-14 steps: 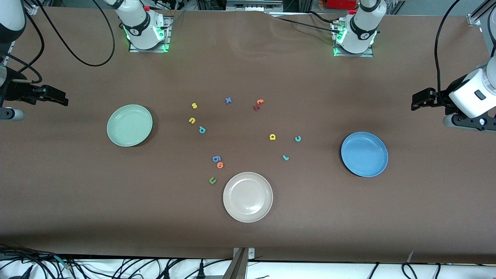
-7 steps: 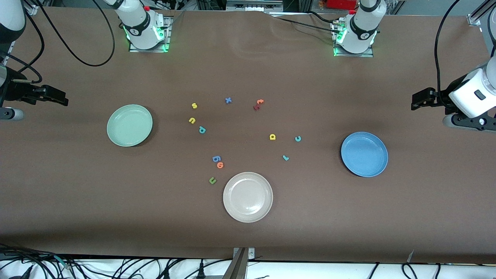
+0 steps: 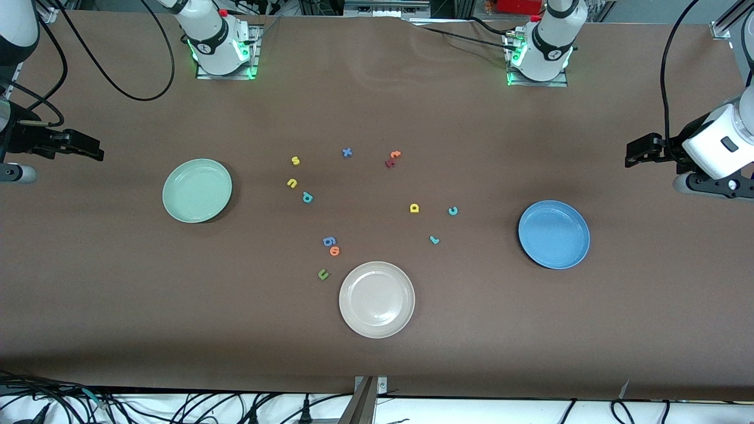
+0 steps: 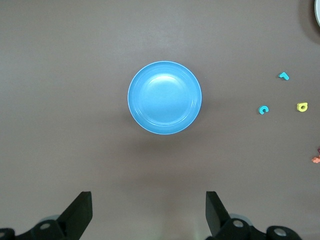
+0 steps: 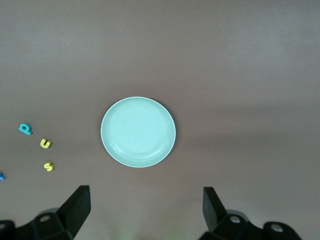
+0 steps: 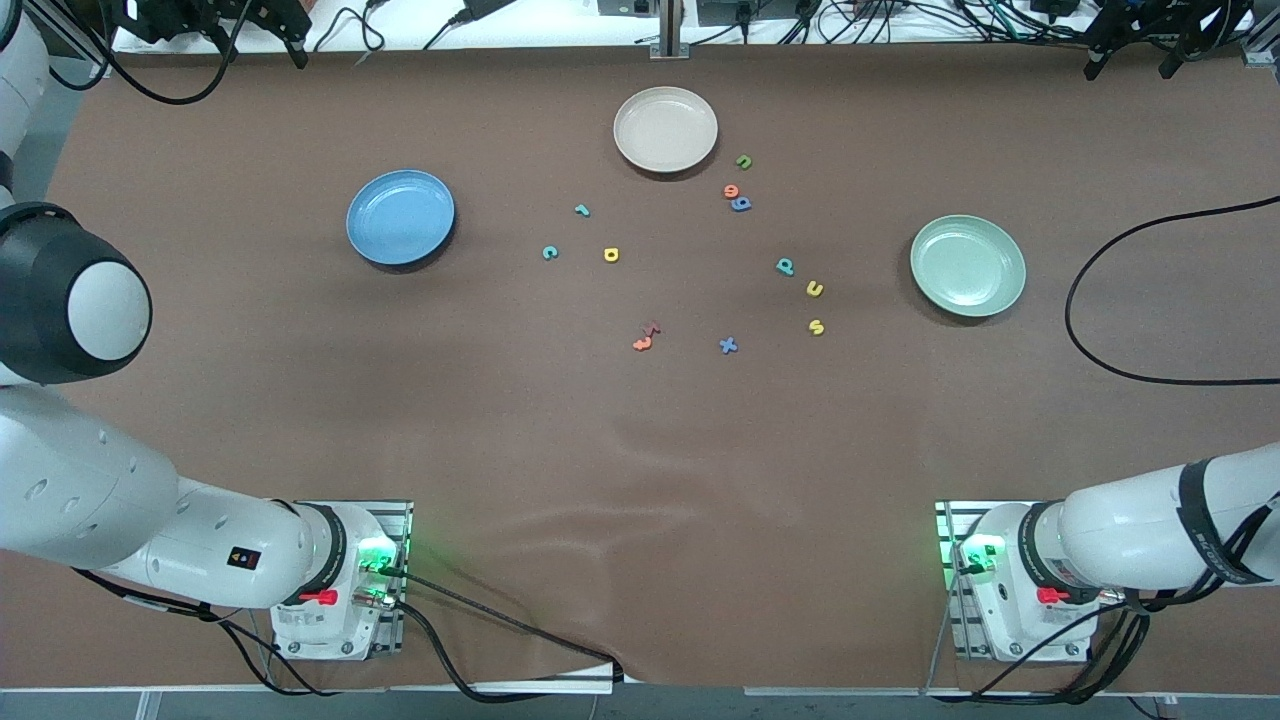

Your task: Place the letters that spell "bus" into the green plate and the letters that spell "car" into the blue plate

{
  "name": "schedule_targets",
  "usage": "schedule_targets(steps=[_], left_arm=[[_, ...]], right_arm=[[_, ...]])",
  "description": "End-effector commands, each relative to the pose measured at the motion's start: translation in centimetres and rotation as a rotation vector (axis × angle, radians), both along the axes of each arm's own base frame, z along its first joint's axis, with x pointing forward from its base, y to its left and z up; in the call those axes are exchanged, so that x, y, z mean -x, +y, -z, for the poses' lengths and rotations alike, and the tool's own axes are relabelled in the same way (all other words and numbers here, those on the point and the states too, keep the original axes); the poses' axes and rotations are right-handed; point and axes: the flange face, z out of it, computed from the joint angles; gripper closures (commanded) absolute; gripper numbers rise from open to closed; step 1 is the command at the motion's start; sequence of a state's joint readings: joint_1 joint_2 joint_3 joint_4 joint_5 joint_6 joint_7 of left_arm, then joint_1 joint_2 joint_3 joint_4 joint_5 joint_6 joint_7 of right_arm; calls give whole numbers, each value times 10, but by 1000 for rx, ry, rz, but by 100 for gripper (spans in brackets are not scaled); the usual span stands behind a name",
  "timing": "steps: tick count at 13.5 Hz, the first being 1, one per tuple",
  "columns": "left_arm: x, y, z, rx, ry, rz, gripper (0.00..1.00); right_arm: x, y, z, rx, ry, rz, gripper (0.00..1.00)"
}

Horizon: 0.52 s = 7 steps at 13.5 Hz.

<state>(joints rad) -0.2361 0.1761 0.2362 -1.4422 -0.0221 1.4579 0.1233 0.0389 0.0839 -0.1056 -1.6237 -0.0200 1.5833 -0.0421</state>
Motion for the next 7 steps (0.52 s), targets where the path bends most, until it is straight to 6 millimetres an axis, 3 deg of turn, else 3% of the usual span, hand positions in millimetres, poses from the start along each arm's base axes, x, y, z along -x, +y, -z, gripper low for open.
schedule_targets(steps=[1, 7], left_arm=[[3, 0, -4, 26, 2, -1, 0], [3, -1, -4, 26, 2, 0, 0]], right_arm=[[2, 2, -1, 4, -3, 2, 1], [2, 1, -1, 5, -8, 4, 1]])
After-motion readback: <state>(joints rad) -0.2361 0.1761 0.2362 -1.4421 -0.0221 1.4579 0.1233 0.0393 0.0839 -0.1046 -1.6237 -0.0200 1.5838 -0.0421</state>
